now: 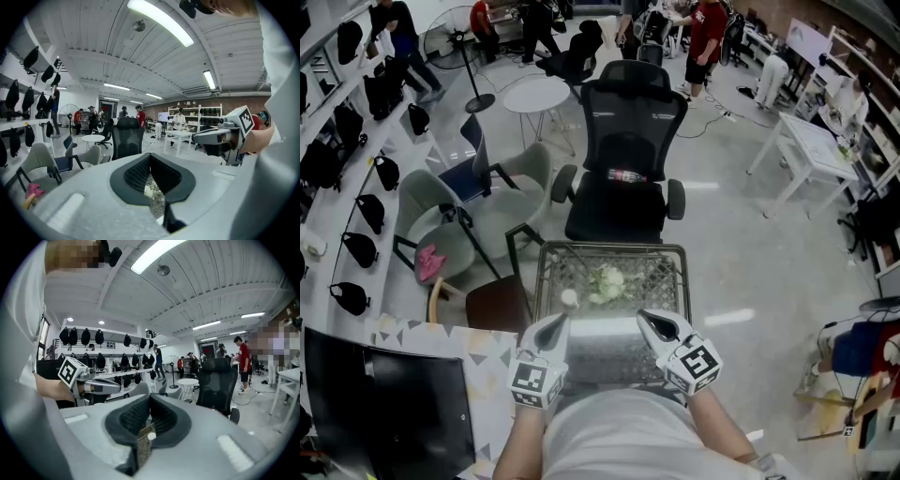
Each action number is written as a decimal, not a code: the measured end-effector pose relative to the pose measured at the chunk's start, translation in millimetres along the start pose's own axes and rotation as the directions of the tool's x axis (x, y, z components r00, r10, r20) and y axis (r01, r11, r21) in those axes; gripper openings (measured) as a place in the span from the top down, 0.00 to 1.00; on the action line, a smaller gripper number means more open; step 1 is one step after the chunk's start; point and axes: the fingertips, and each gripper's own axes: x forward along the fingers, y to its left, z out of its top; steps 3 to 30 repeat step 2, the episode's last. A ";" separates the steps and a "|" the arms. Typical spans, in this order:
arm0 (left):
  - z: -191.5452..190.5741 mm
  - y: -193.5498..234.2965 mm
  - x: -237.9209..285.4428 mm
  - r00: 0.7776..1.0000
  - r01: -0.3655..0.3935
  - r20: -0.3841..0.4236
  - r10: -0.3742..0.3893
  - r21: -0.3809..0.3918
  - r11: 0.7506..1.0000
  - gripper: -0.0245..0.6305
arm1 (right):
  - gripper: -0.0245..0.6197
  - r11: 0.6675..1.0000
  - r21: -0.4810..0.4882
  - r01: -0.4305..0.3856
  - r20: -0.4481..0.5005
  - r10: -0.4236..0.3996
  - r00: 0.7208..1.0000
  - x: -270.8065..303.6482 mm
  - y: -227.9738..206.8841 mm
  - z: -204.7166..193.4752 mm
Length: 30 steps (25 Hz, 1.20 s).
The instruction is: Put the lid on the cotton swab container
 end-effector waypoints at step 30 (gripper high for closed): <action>0.0 1.4 -0.2 1.000 -0.001 0.000 0.001 0.000 1.000 0.95 | 0.96 1.000 -0.002 0.001 -0.001 -0.001 1.000 1.0 0.7 0.7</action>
